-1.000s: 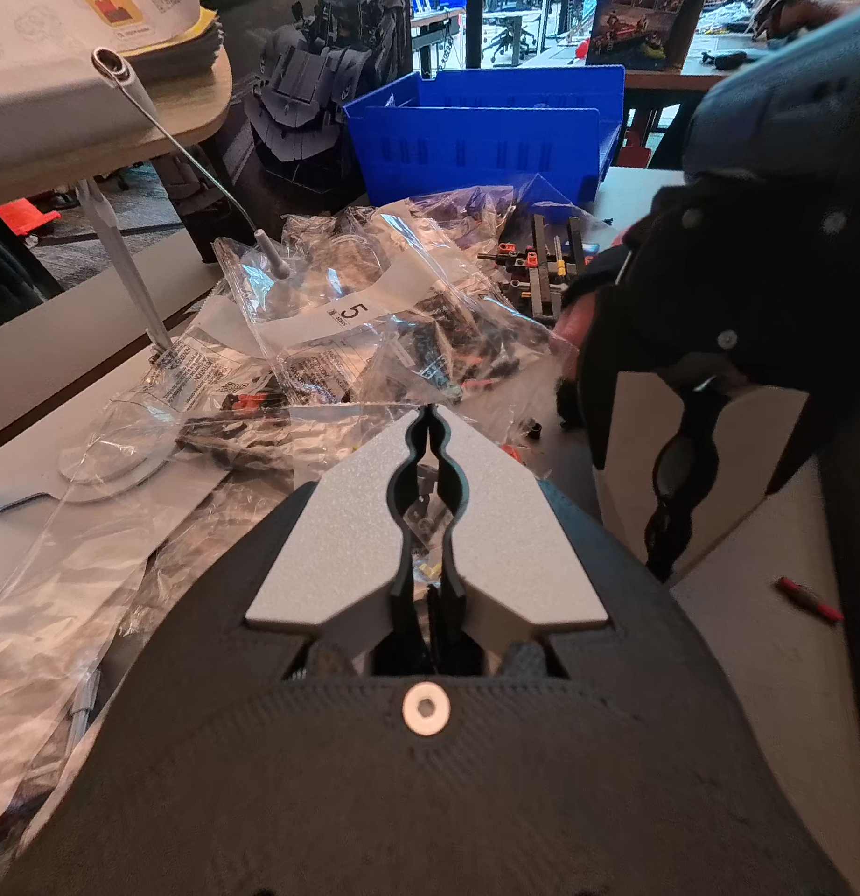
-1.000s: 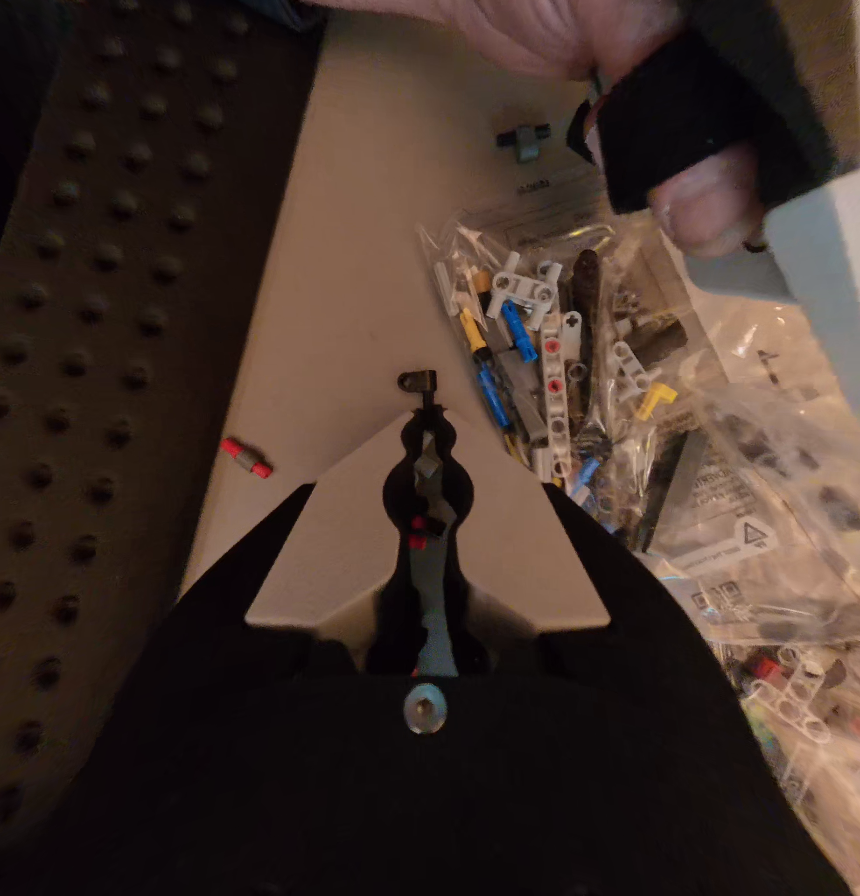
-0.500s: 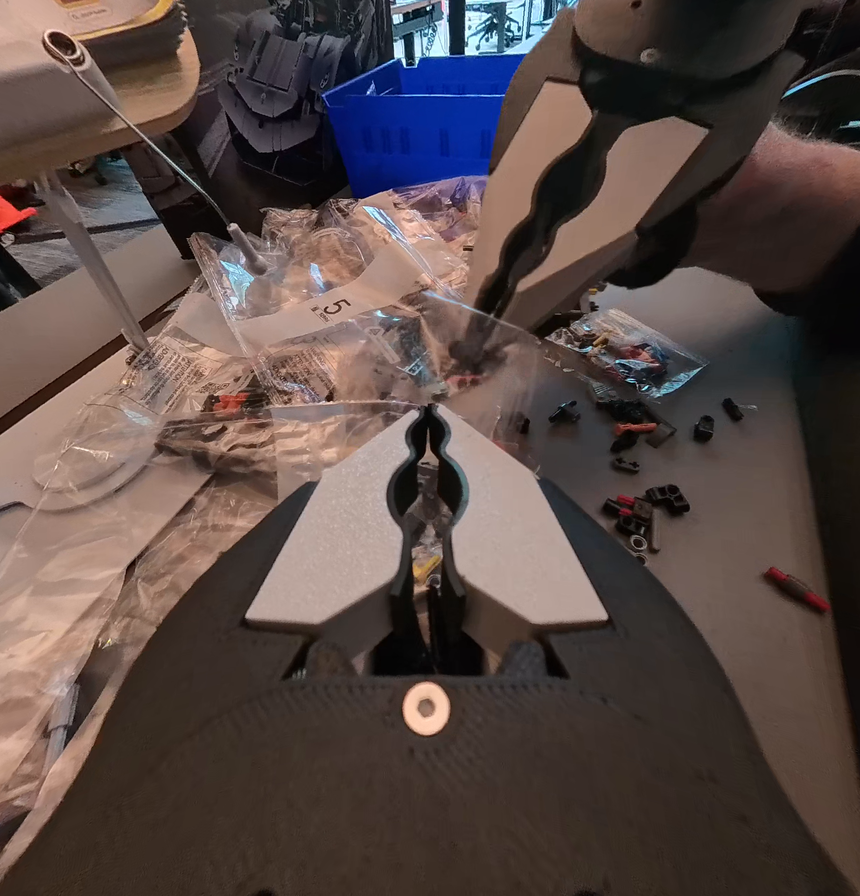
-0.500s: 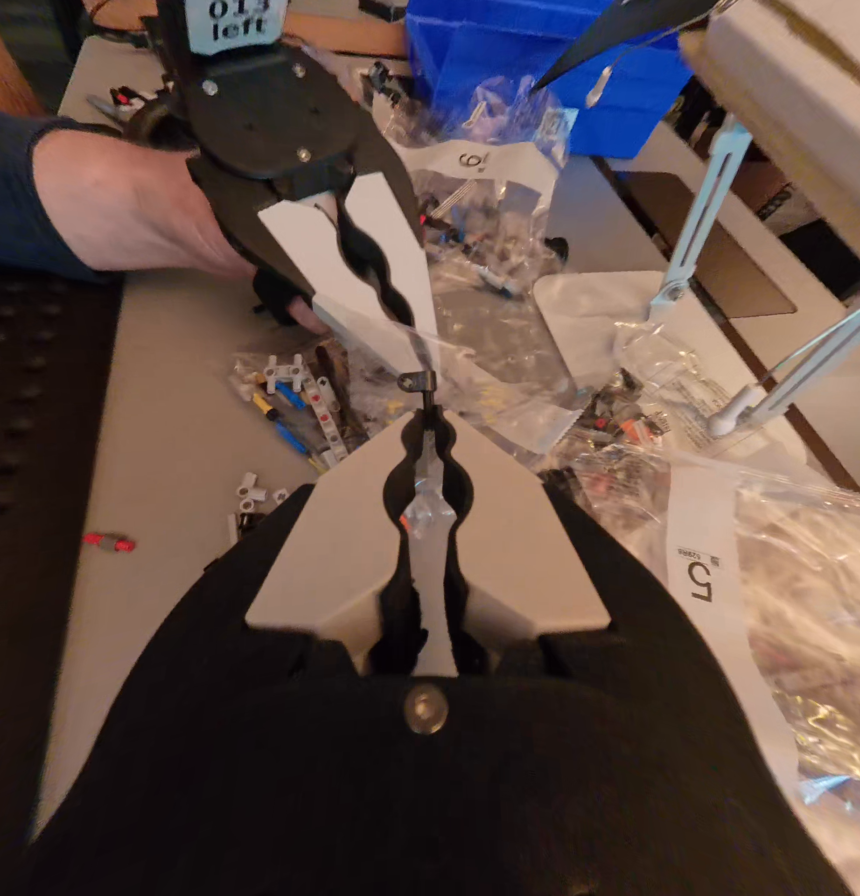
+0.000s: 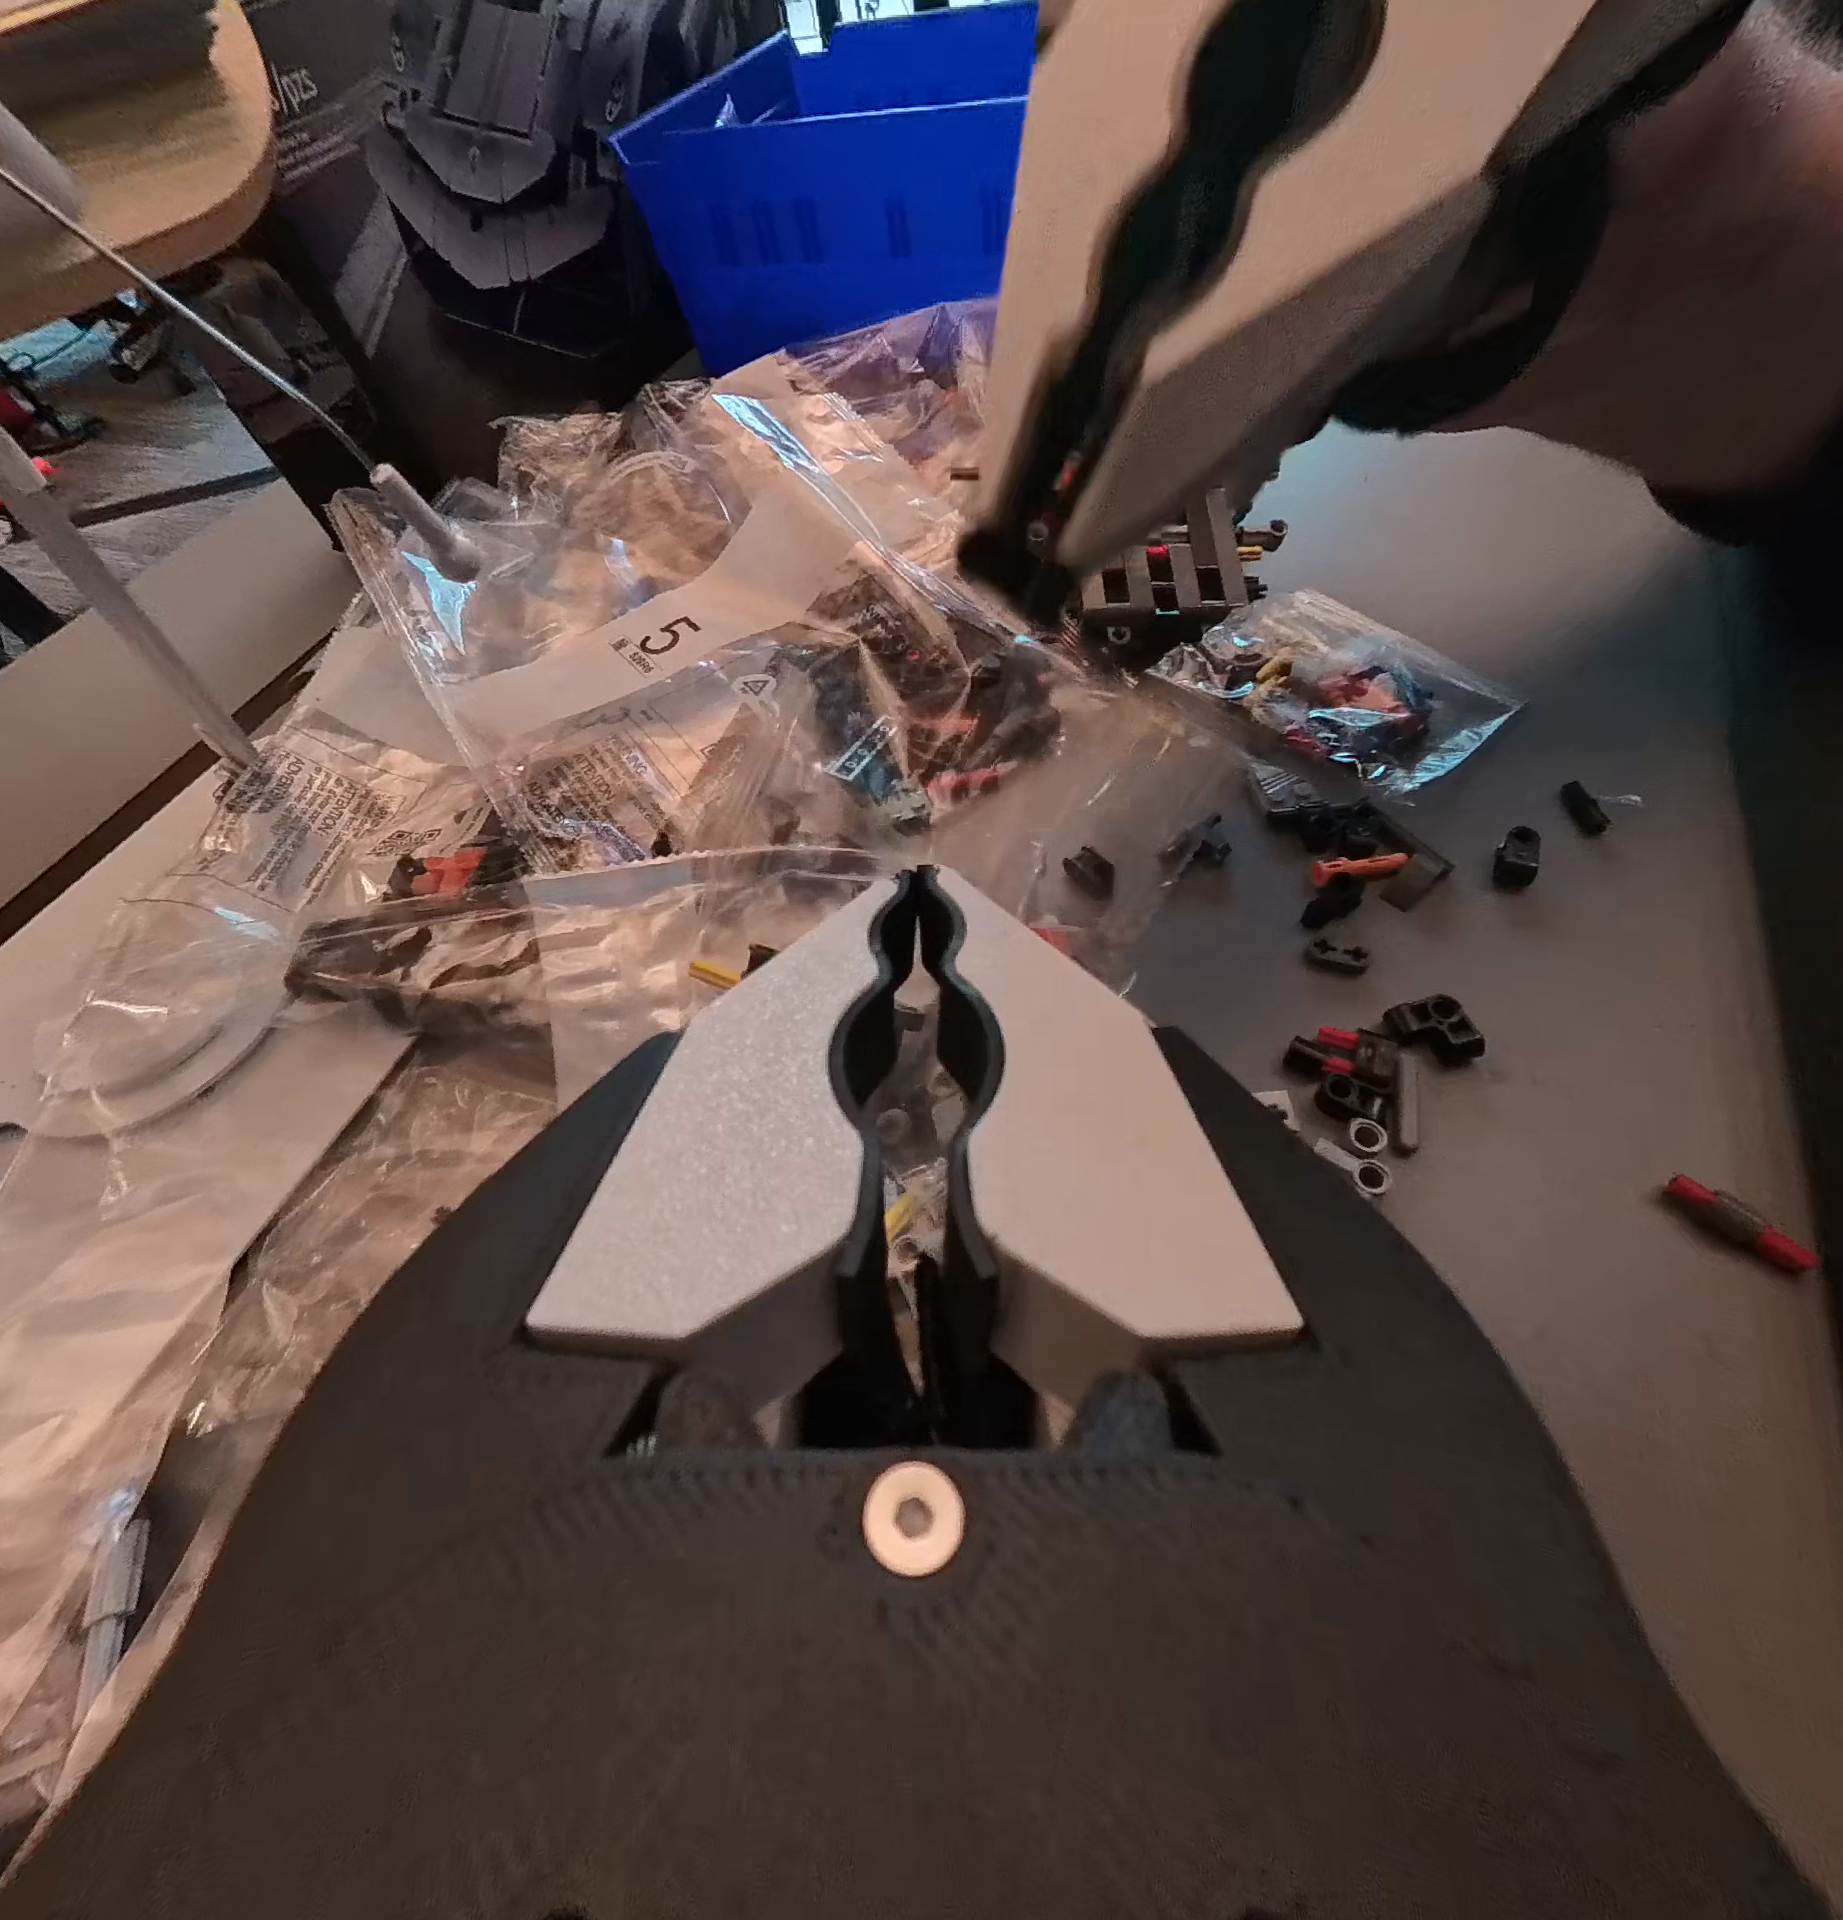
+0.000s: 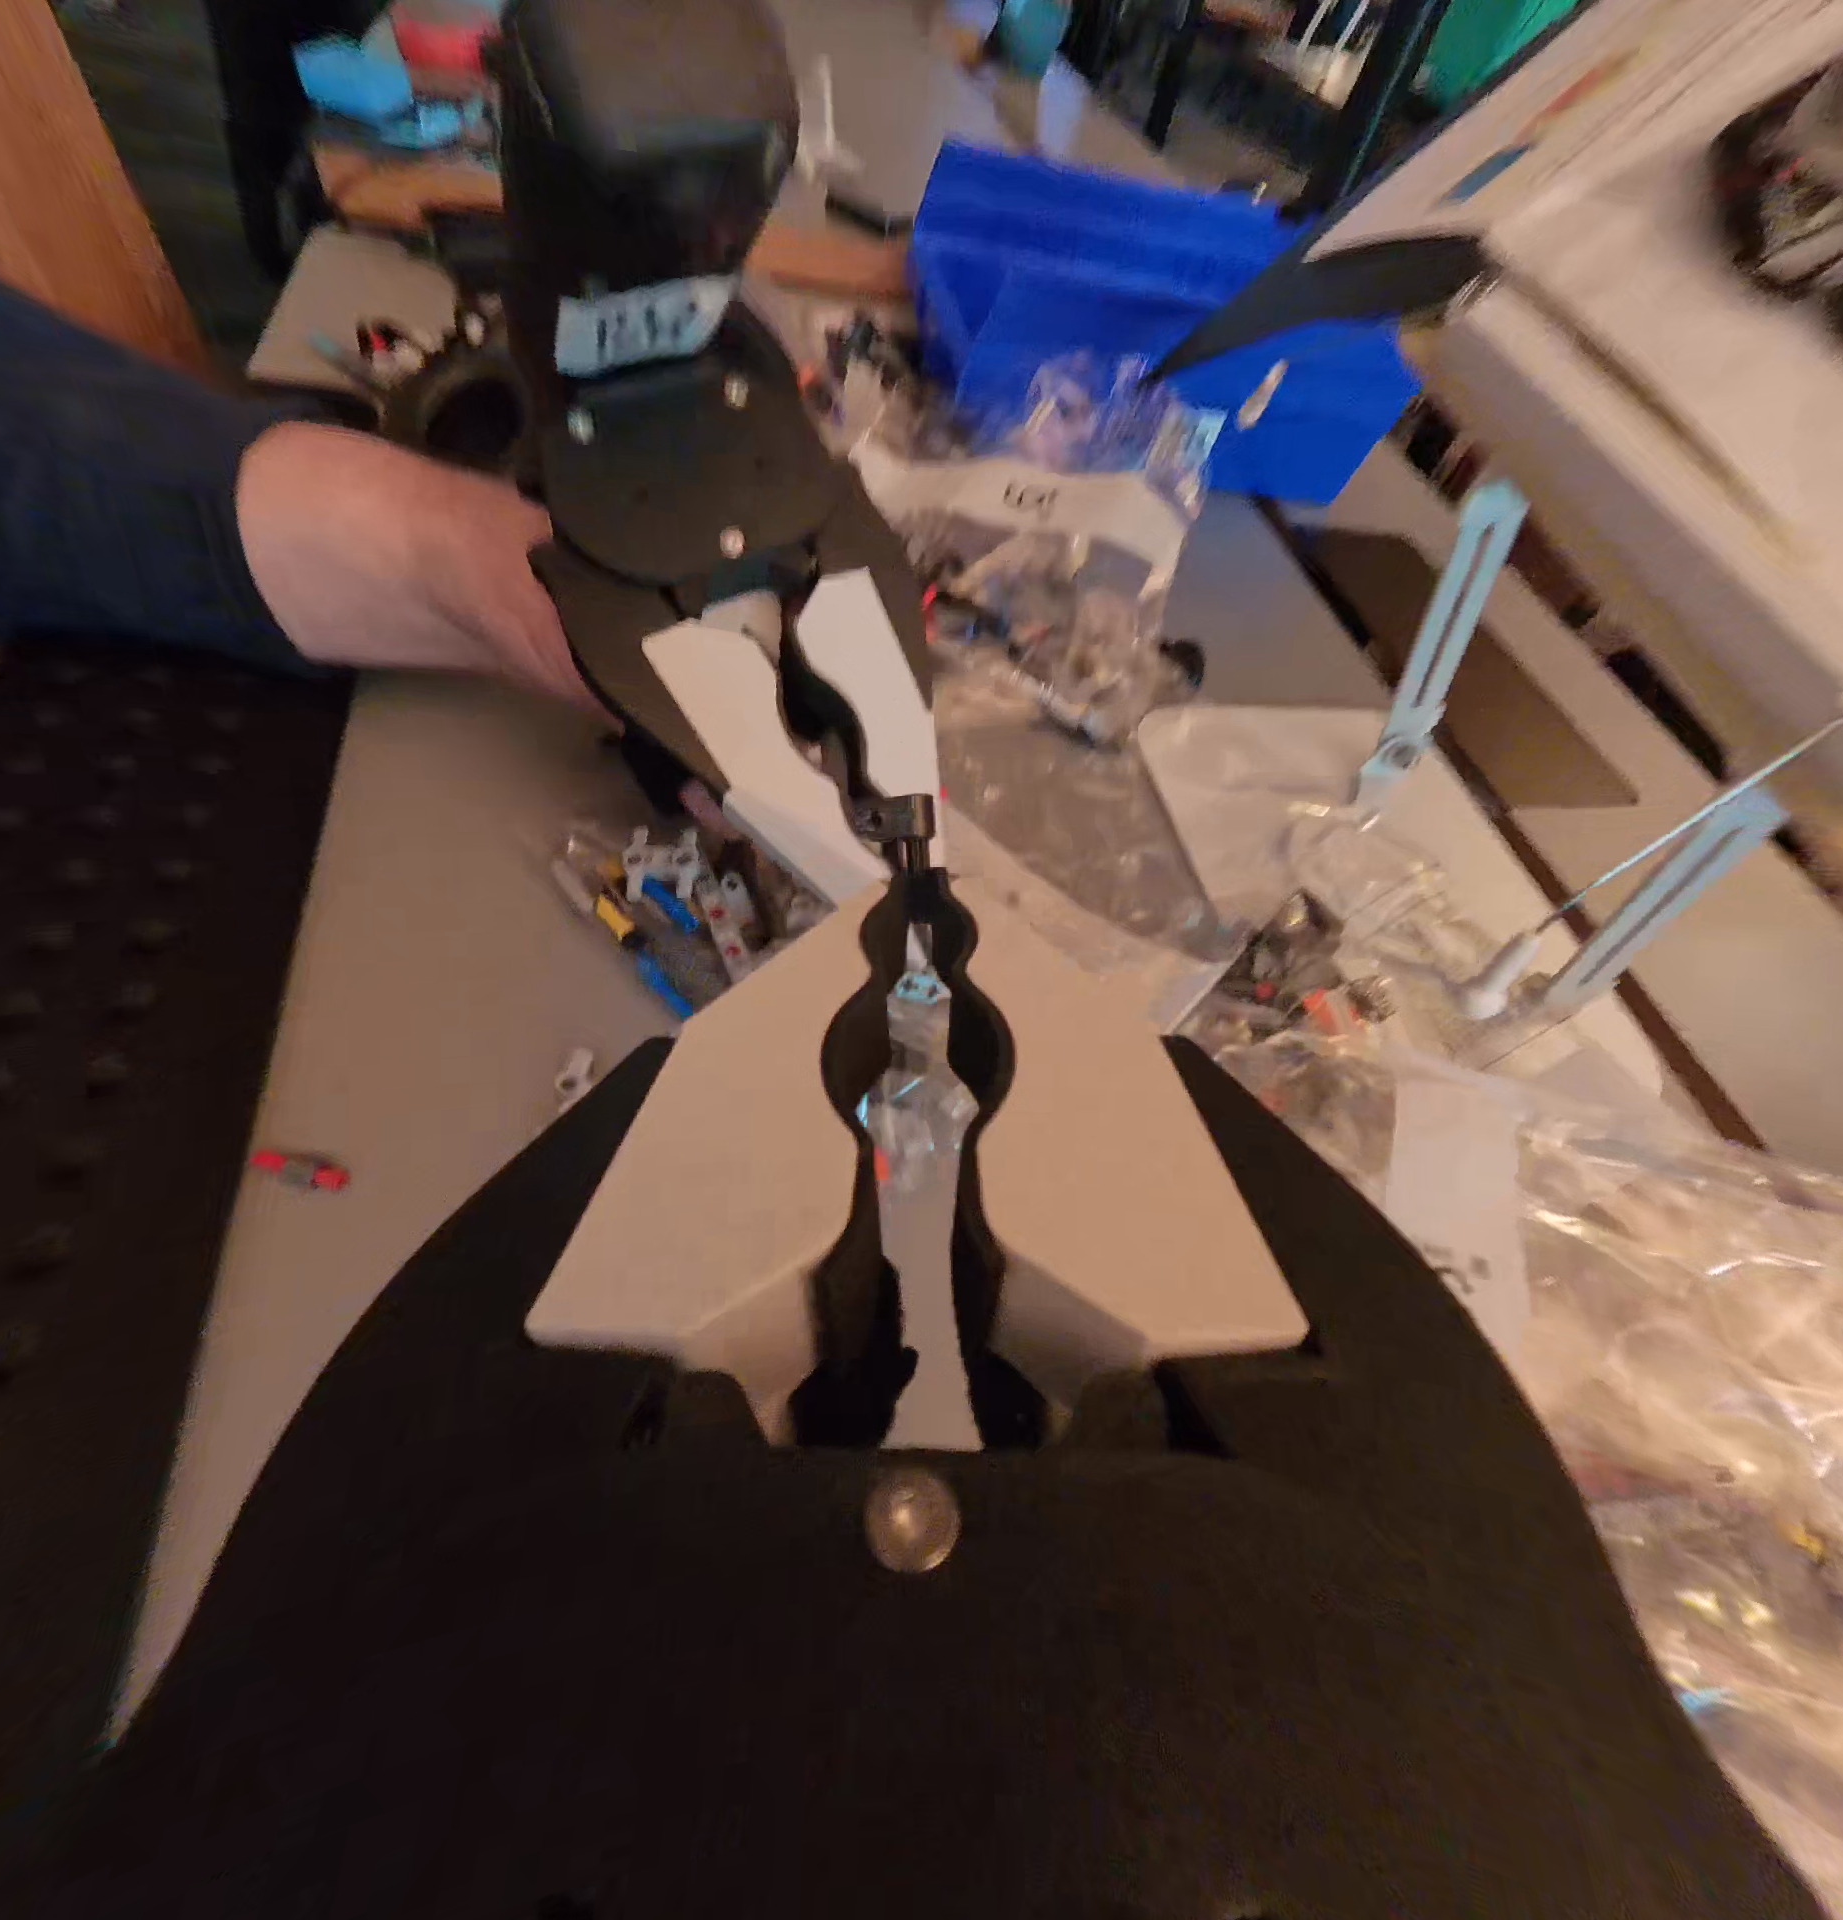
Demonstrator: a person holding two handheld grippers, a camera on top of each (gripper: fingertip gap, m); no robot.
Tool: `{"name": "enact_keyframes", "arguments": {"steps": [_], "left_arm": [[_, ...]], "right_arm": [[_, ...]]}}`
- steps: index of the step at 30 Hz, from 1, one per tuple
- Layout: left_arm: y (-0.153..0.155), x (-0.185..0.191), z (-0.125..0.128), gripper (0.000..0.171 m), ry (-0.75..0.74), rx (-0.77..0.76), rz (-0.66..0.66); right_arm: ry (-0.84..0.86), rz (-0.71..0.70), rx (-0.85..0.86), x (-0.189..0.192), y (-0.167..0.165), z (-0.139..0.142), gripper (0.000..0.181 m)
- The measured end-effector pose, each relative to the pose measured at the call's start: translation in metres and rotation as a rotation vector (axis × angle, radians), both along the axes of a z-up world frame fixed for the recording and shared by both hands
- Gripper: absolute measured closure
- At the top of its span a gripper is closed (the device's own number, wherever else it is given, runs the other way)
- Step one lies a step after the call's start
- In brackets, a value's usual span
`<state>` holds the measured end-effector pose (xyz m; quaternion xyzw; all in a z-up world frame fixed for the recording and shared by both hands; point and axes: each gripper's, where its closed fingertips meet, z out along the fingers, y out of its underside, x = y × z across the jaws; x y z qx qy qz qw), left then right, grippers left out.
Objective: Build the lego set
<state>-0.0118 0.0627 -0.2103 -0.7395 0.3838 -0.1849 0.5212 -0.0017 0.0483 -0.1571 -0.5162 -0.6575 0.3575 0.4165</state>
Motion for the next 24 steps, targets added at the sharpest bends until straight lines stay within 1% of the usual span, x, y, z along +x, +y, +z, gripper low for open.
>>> {"name": "enact_keyframes", "arguments": {"steps": [2,5,9,12,14,17,19,21,23,24], "left_arm": [[0.000,0.000,0.001,0.171,-0.006,-0.001,0.000],[0.000,-0.001,0.003,0.171,-0.028,-0.006,0.000],[0.000,0.001,0.003,0.171,-0.045,-0.015,-0.004],[0.000,0.000,0.002,0.171,-0.048,-0.025,-0.004],[-0.001,0.001,0.003,0.171,-0.058,-0.027,-0.008],[0.000,0.001,0.002,0.171,-0.062,-0.029,-0.005],[0.001,-0.001,0.003,0.171,-0.065,-0.028,0.001],[0.002,-0.002,0.004,0.171,-0.068,-0.027,0.009],[0.002,-0.004,0.004,0.171,-0.072,-0.030,0.017],[0.003,-0.004,0.004,0.171,-0.075,-0.031,0.018]], "right_arm": [[-0.090,0.001,0.003,-0.001,0.001,-0.018,0.181],[-0.194,-0.019,0.022,0.002,0.005,-0.037,0.180],[-0.279,-0.024,0.022,0.002,0.006,-0.054,0.180],[-0.319,-0.054,0.045,0.003,0.011,-0.061,0.180],[-0.295,-0.065,0.041,-0.003,0.011,-0.059,0.180],[-0.305,-0.104,0.071,-0.005,0.017,-0.061,0.168],[-0.248,-0.095,0.045,-0.004,0.016,-0.048,0.170],[-0.190,-0.044,0.012,0.001,0.008,-0.034,0.172],[-0.133,0.073,-0.012,0.005,-0.012,-0.021,0.180],[-0.132,0.139,-0.024,0.008,-0.024,-0.020,0.181]]}}
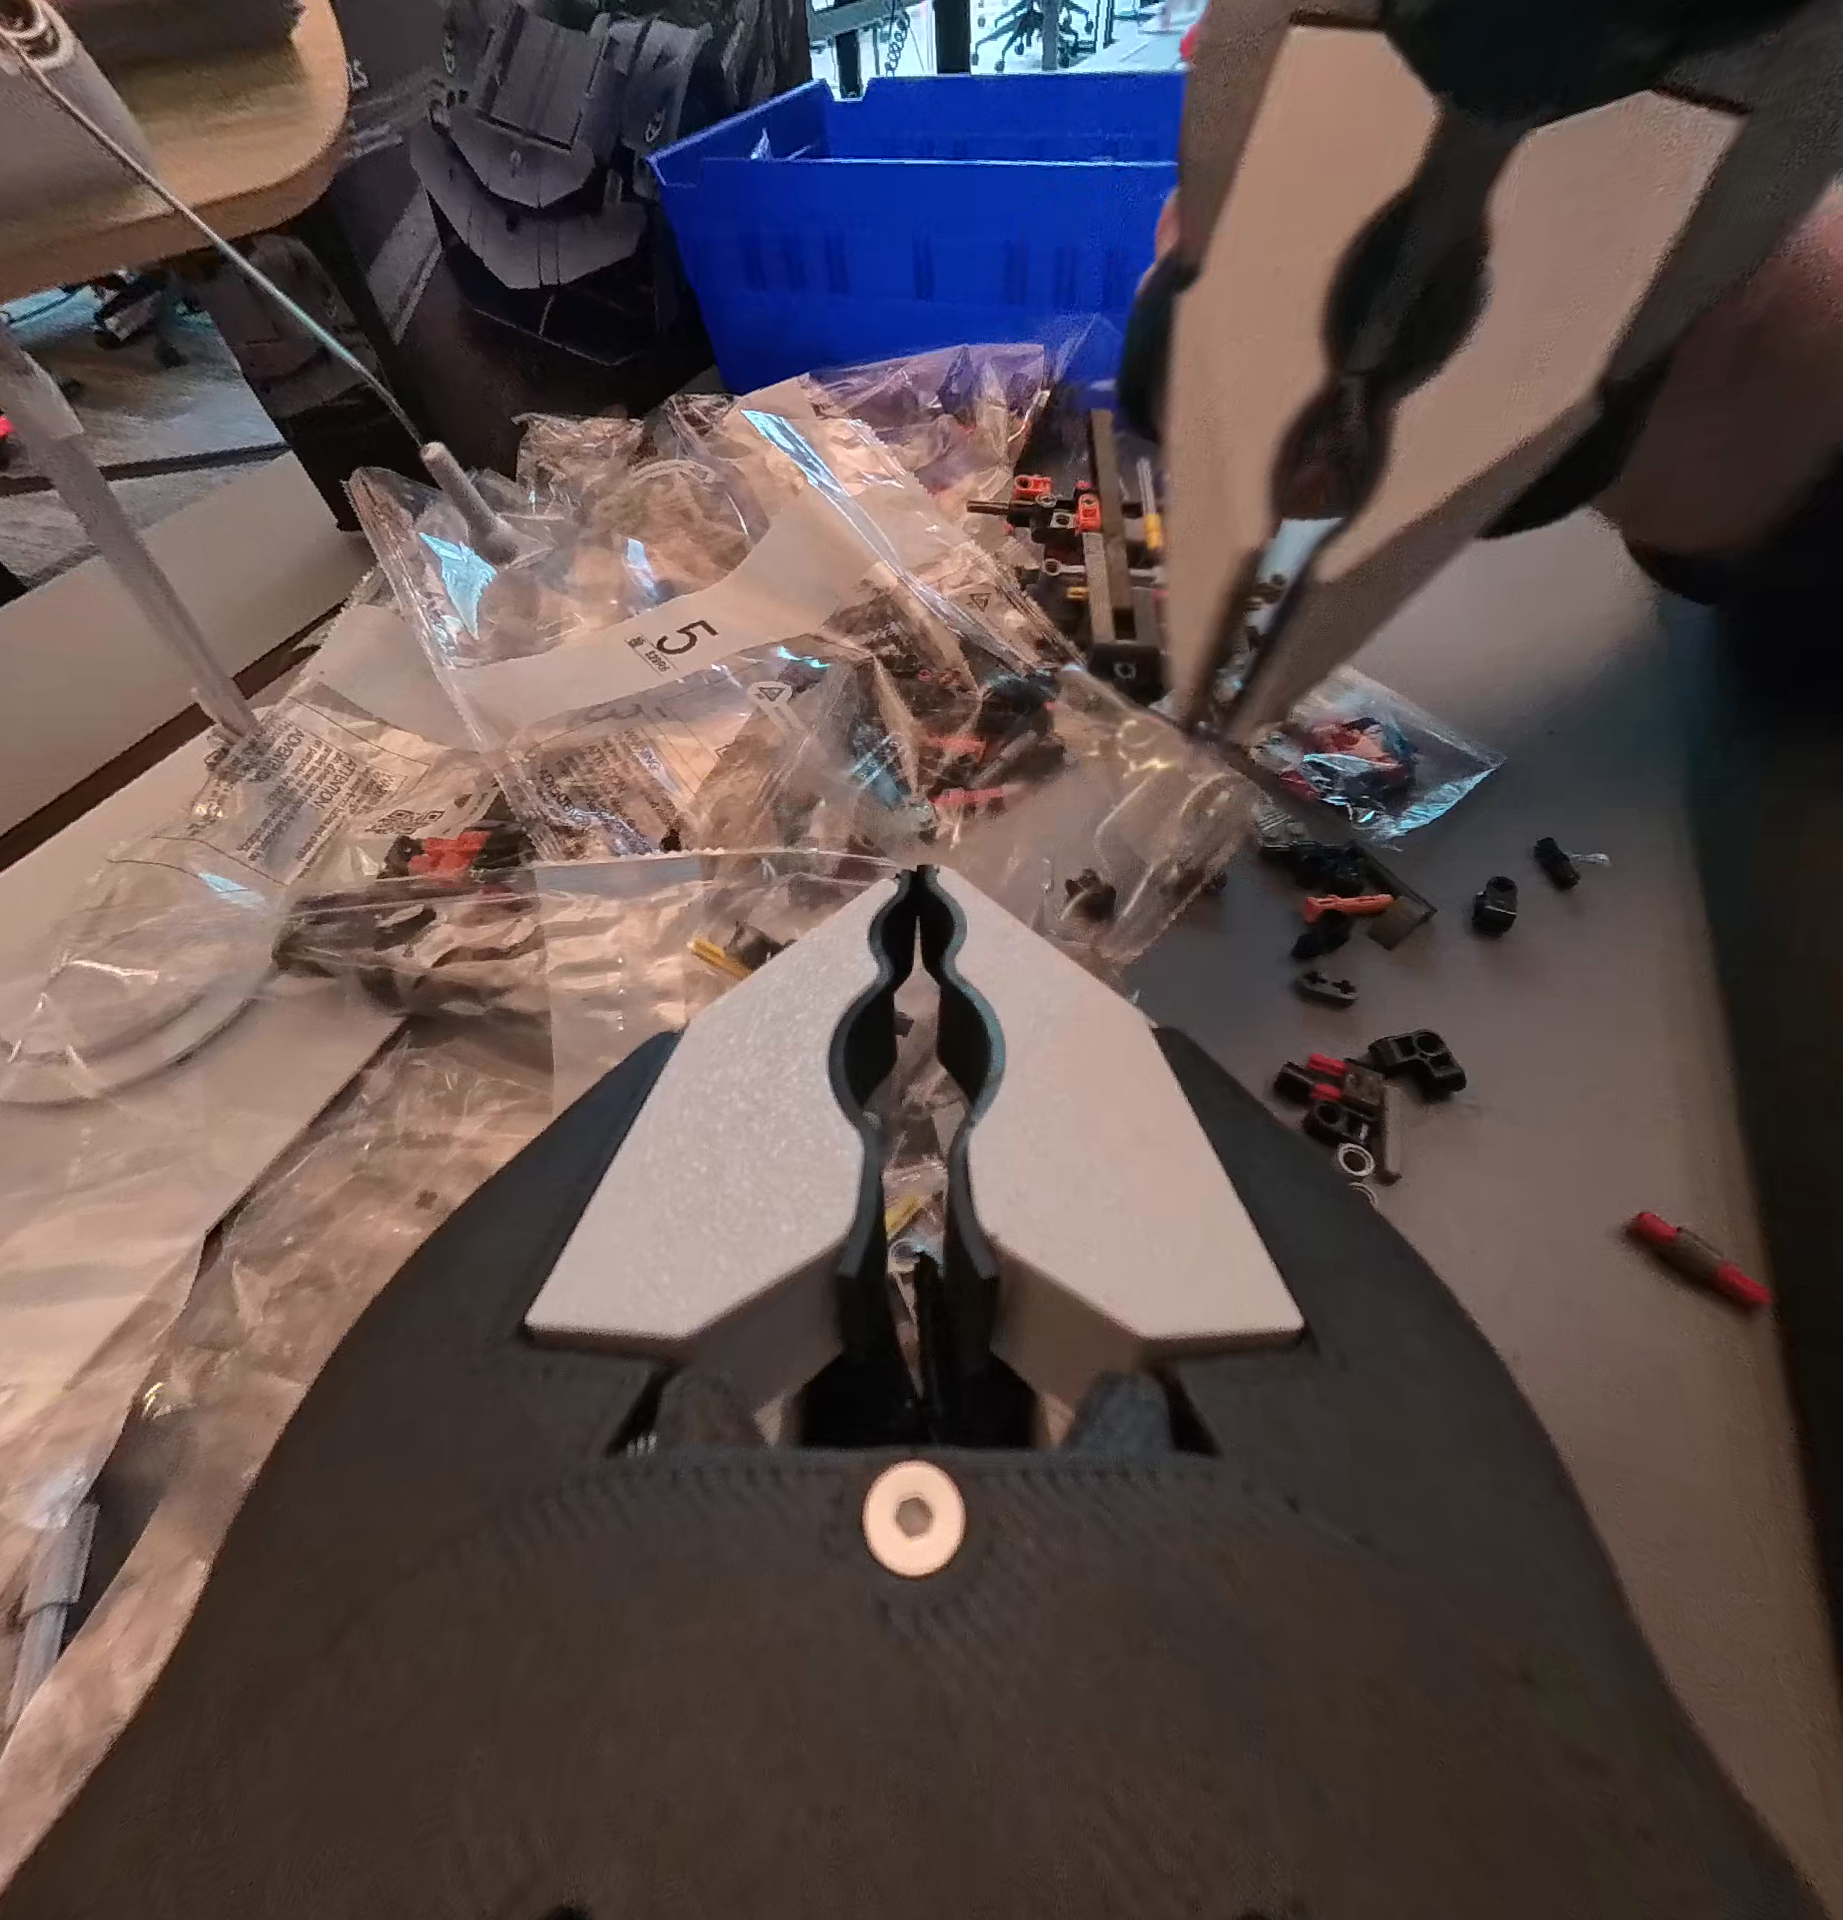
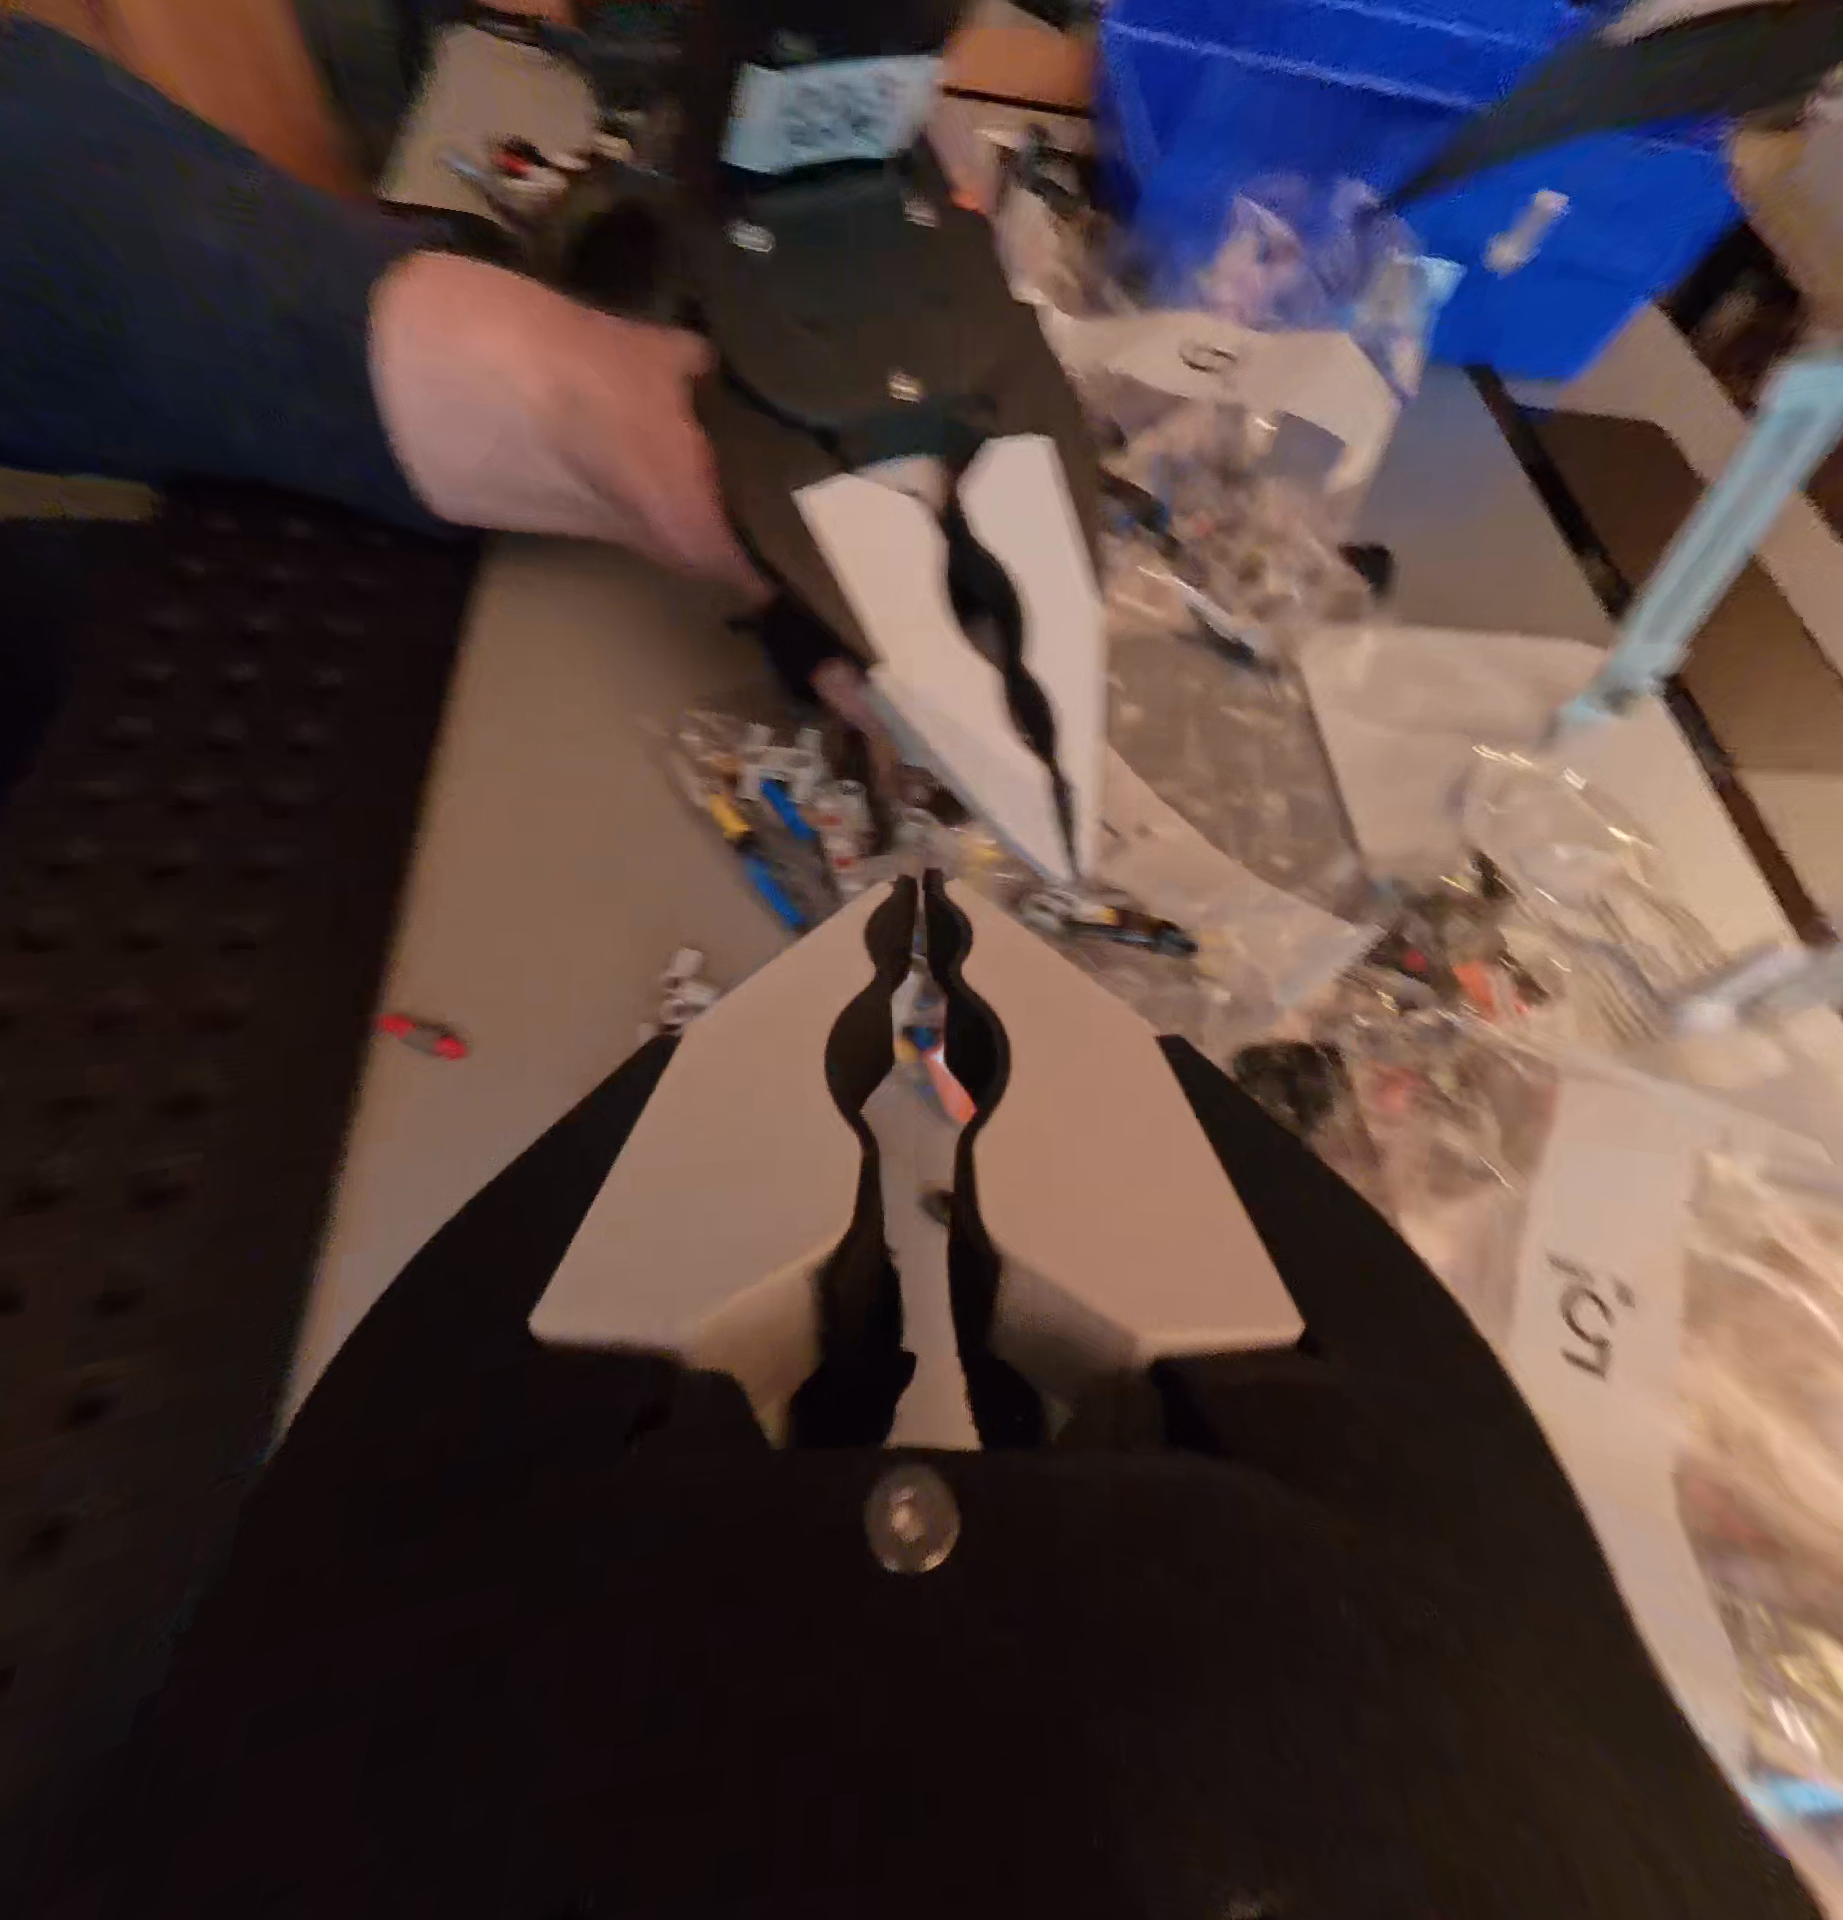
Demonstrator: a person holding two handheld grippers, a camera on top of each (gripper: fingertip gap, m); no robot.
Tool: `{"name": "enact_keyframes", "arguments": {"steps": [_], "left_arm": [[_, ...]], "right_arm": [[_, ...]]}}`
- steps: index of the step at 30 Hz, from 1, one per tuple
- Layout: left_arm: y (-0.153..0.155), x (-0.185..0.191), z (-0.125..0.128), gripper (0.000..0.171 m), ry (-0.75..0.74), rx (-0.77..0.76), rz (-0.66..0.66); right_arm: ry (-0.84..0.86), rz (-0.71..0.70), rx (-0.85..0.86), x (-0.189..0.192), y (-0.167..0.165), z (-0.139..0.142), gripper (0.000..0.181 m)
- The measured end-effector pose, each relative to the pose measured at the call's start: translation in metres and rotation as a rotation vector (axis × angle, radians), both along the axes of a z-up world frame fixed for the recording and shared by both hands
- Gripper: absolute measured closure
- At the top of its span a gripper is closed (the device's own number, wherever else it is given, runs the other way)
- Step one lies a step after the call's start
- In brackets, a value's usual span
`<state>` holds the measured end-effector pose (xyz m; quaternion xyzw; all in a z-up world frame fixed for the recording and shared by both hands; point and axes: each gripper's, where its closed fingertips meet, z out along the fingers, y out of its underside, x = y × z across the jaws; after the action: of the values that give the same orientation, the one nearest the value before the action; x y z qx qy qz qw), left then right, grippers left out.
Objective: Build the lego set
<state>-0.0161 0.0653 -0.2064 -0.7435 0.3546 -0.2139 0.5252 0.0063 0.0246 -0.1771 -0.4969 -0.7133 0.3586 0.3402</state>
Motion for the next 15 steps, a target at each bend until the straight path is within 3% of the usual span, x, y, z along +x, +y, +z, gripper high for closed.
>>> {"name": "enact_keyframes", "arguments": {"steps": [3,7,15], "left_arm": [[0.000,0.000,0.000,0.171,0.000,0.001,0.000],[0.000,0.000,0.000,0.171,0.001,0.002,-0.001],[0.000,0.001,0.000,0.171,0.002,0.003,-0.004]], "right_arm": [[-0.139,0.139,-0.040,0.006,-0.027,-0.026,0.180],[-0.327,0.135,0.042,0.000,-0.031,-0.072,0.173],[-0.432,0.162,0.057,0.000,-0.036,-0.099,0.170]]}}
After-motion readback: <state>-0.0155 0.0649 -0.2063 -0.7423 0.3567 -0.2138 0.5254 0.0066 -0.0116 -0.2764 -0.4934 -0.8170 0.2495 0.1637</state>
